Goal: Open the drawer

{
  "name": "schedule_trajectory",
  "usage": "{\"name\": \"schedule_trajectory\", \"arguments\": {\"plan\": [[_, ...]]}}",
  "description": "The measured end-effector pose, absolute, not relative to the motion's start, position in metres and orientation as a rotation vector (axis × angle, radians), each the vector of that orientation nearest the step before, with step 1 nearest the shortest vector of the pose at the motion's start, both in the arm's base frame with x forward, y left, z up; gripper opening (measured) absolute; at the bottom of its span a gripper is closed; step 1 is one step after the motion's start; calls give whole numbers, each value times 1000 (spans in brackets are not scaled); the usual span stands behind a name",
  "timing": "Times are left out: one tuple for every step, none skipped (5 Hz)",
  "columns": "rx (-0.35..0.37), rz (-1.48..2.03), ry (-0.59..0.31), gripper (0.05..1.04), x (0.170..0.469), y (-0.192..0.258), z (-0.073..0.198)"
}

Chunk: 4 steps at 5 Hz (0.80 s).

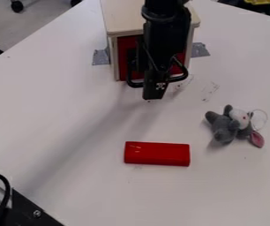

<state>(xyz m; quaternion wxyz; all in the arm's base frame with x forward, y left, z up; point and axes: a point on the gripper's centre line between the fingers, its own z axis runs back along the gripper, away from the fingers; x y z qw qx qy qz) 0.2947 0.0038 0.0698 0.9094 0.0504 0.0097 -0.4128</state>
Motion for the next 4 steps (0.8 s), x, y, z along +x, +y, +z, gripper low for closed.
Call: {"name": "schedule_trajectory", "arguments": {"plan": [[145, -837, 8, 1000, 308, 8, 62], [180, -816, -3, 1000, 320, 9, 57], [203, -796, -13, 1000, 330, 4, 49], [224, -775, -14, 1000, 338, -1, 41]]}}
